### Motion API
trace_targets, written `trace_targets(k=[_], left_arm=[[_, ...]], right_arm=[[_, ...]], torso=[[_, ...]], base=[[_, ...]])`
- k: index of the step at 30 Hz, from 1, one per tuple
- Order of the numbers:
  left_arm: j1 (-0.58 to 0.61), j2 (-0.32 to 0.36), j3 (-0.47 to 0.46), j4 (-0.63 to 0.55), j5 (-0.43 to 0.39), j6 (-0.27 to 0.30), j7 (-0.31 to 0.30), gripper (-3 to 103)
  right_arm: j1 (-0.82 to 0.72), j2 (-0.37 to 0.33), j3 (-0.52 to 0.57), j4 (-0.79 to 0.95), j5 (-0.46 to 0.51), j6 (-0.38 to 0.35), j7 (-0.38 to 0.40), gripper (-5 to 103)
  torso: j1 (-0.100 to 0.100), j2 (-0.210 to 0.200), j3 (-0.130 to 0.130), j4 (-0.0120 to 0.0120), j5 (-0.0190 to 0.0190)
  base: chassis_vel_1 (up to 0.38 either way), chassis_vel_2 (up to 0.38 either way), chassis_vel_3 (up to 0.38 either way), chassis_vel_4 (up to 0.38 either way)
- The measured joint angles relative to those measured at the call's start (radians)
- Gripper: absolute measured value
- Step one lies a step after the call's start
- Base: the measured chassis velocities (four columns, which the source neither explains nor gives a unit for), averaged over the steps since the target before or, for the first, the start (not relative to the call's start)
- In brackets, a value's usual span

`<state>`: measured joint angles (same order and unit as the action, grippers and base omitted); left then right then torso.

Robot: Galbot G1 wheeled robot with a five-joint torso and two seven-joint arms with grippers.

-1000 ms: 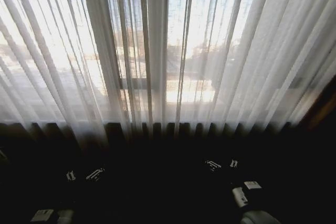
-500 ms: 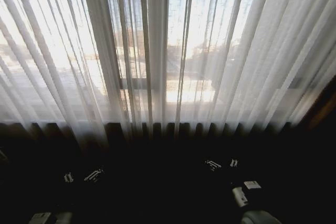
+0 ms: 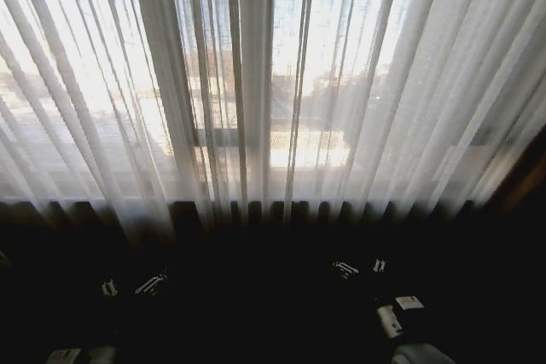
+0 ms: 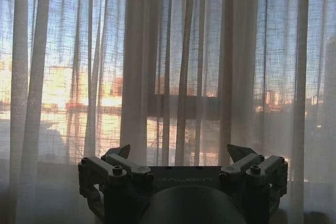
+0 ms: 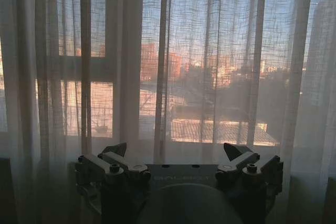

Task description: Open the curtains by pulling them apart, changing their state from closed to fully open.

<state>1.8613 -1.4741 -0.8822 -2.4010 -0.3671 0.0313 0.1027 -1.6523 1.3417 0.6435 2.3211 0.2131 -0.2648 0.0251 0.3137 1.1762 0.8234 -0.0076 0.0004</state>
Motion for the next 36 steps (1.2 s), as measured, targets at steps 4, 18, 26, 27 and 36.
trace_targets(k=[4,18,26,27,36], left_arm=[[0.0,0.0,0.001,0.004,0.002,-0.006,0.0,100],[0.003,-0.001,-0.001,0.015,0.002,-0.024,0.001,100],[0.002,-0.001,-0.001,0.016,0.002,-0.027,0.001,100],[0.002,-0.001,-0.001,0.016,0.002,-0.027,0.001,100],[0.003,-0.009,0.002,0.022,0.004,-0.04,0.002,100]], right_arm=[[-0.001,0.002,-0.002,-0.004,-0.004,0.004,-0.001,100],[-0.007,0.006,-0.008,-0.005,-0.015,0.007,-0.013,100],[-0.012,0.01,-0.01,-0.003,-0.016,0.009,-0.014,100],[-0.012,0.01,-0.01,-0.003,-0.016,0.009,-0.014,100],[-0.015,0.01,-0.012,-0.002,-0.016,0.012,-0.016,100]], torso=[[0.0,0.0,0.0,-0.0001,-0.0008],[0.001,0.0,0.0,-0.0002,0.0002],[0.0,0.0,0.0,0.0,-0.0004],[0.0,0.0,0.0,0.0,-0.0004],[0.0,0.0,0.0,0.0002,-0.0001]], base=[[-0.229,0.201,0.215,-0.225],[-0.25,0.289,0.254,-0.271],[-0.211,0.282,0.24,-0.261],[-0.192,0.264,0.177,-0.265],[-0.233,0.251,0.242,-0.238]])
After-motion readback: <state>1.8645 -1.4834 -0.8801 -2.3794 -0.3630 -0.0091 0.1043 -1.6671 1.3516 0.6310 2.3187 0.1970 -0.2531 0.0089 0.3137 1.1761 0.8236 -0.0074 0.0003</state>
